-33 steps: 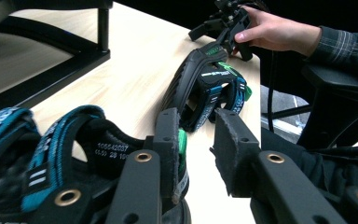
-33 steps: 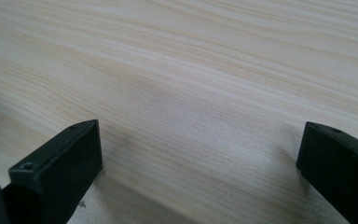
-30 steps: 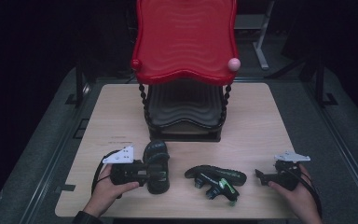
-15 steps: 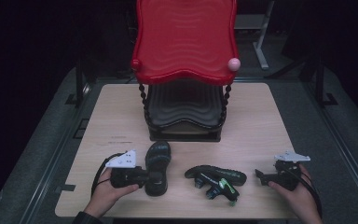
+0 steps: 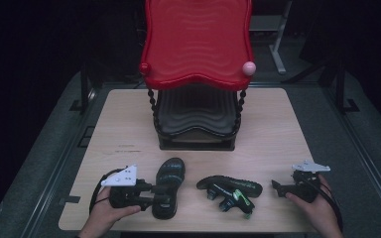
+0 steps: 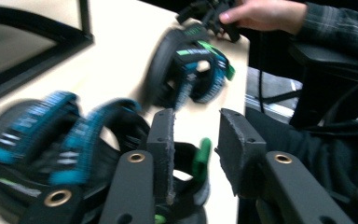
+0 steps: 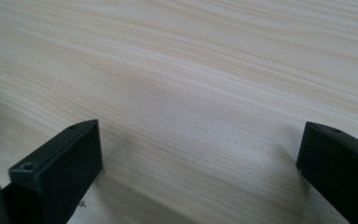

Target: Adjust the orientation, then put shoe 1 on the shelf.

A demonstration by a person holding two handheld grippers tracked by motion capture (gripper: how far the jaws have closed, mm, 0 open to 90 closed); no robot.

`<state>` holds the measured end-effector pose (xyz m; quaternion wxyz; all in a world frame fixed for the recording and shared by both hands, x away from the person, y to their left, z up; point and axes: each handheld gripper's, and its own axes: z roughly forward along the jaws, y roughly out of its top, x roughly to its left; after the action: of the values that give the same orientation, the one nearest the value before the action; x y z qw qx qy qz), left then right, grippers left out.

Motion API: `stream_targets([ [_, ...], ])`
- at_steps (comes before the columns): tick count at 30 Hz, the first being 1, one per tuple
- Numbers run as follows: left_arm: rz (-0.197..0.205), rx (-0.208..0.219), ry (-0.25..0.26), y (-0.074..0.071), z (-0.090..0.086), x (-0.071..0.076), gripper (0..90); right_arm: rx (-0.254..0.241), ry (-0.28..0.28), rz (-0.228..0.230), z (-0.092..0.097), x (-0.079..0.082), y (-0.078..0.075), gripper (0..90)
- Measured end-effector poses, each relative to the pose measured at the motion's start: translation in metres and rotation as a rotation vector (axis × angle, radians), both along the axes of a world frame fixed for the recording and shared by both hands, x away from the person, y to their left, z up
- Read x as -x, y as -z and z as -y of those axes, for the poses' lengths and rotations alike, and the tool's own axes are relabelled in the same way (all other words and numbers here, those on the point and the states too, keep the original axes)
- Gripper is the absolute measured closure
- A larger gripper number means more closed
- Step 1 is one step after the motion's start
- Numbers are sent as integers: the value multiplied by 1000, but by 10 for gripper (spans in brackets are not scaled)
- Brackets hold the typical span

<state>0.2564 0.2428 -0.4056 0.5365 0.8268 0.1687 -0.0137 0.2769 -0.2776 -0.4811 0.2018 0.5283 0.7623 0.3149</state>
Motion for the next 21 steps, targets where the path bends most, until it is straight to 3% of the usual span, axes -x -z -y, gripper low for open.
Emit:
stream_targets([
  [6, 27, 9, -36, -2, -5, -21, 584, 0, 0, 1, 0, 0, 0, 0],
  [9, 23, -16, -44, 7, -3, -36, 549, 0, 1, 1, 0, 0, 0, 0],
  [15, -20, -19, -18, 22, 8, -49, 491, 0, 1, 1, 0, 0, 0, 0],
  [21, -39, -26, 3, 33, 13, -53, 493, 0, 1, 0, 0, 1, 0, 0],
])
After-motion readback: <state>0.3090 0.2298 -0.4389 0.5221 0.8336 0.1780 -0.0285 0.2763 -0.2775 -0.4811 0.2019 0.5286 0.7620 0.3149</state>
